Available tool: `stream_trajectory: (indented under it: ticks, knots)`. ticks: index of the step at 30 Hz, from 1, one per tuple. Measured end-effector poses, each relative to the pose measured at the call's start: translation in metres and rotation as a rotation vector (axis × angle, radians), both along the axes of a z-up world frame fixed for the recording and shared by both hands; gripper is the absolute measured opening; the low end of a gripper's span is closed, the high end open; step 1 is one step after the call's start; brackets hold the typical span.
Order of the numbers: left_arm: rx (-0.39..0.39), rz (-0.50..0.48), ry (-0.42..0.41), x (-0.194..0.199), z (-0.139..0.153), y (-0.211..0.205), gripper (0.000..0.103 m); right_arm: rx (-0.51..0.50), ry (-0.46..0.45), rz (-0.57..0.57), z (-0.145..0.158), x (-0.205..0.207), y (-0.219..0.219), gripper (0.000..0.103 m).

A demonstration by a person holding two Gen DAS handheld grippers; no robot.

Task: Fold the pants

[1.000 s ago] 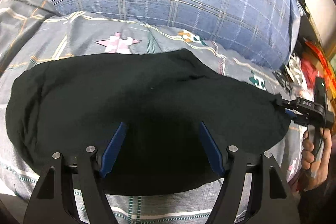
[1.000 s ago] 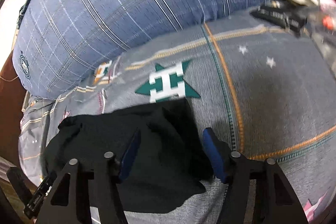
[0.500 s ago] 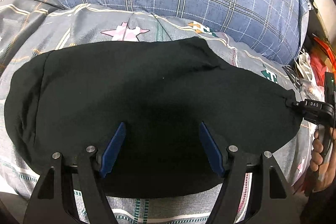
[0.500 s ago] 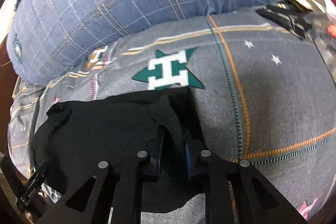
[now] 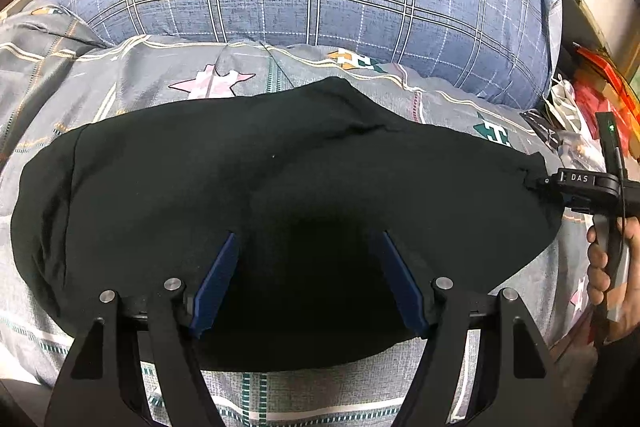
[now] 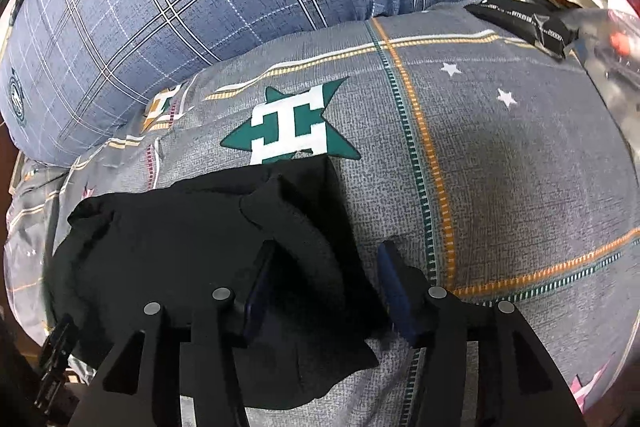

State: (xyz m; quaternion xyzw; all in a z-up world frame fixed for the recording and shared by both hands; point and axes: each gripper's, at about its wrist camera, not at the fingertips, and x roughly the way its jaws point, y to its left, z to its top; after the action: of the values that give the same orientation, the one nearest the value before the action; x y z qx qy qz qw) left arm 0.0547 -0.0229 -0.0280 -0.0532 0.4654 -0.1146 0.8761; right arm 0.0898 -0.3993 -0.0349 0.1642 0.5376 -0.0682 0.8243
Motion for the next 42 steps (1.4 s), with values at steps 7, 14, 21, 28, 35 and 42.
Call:
stream_trajectory:
  ticks: [7, 14, 21, 28, 35, 42]
  knots:
    - [-0.003, -0.001, 0.009, 0.0, -0.001, -0.001, 0.072, -0.079, -0.007, 0.057, 0.002, 0.002, 0.016, 0.037]
    - [-0.006, 0.0, 0.018, 0.0, -0.001, -0.001, 0.072, -0.116, 0.001, 0.07, -0.001, 0.005, 0.019, 0.046]
    - [0.0, -0.003, 0.018, 0.0, -0.002, -0.002, 0.072, -0.073, -0.025, 0.103, 0.001, 0.004, 0.024, 0.015]
    - [-0.009, 0.008, 0.023, 0.002, -0.003, 0.0, 0.072, 0.029, -0.133, 0.113, 0.026, -0.008, 0.024, 0.014]
    - [-0.004, 0.019, 0.015, 0.003, -0.002, 0.002, 0.072, 0.103, -0.264, 0.225, 0.058, -0.021, 0.064, 0.013]
    - [-0.067, 0.051, 0.044, 0.009, -0.002, 0.015, 0.072, 0.085, -0.282, 0.327, 0.061, -0.027, 0.12, 0.013]
